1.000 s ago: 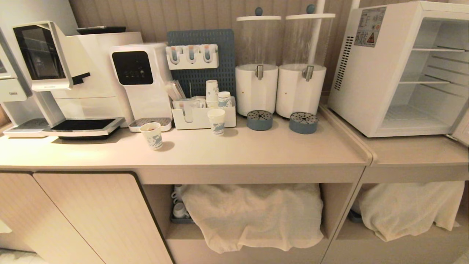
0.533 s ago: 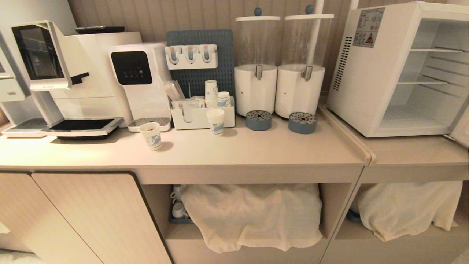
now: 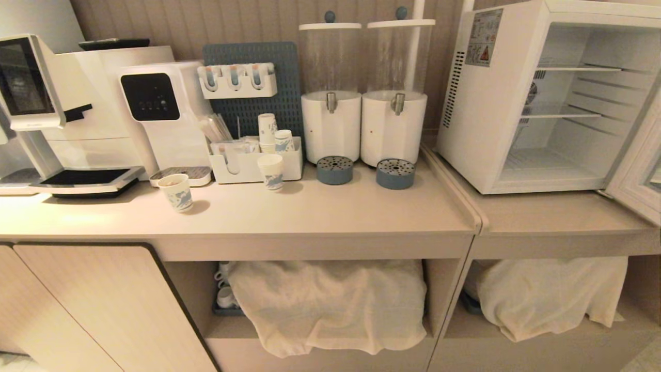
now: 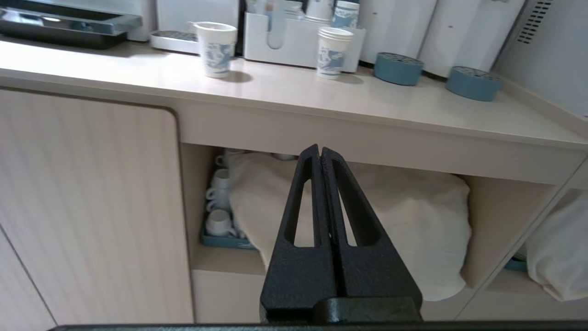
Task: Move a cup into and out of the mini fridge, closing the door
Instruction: Put the ceramic cup in the freezer
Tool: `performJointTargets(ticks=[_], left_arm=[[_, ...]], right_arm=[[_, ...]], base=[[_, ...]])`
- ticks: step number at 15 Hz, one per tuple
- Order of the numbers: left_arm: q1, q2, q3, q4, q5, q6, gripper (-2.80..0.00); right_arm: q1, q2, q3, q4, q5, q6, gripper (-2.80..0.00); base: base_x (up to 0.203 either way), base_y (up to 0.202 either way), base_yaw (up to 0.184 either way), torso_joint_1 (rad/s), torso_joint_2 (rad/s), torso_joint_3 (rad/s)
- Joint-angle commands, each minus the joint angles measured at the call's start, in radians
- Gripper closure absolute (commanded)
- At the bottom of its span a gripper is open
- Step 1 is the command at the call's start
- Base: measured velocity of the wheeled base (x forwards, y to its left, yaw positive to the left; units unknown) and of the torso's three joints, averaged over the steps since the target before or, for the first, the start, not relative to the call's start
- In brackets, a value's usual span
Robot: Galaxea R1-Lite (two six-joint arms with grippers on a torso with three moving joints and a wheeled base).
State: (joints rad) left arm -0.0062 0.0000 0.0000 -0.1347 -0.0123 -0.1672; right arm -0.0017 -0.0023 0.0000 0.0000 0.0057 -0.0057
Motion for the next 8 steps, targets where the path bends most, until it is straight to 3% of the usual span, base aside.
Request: performJointTargets(ticks=[1, 8], left_arm=[[0.0, -0.005, 0.04, -0.002, 0.0, -0.002, 0.0], [0.0, -0.005, 0.04, -0.002, 0.0, -0.002, 0.0]], right_arm=[[0.0, 0.002, 0.002, 0.0, 0.0, -0.002, 0.0], [0.0, 0.002, 0.001, 0.0, 0.0, -0.002, 0.0]], base=[[0.0, -0.197, 0.002, 0.006, 0.0, 0.006], [0.0, -0.194, 0.0, 0.002, 0.0, 0.002]])
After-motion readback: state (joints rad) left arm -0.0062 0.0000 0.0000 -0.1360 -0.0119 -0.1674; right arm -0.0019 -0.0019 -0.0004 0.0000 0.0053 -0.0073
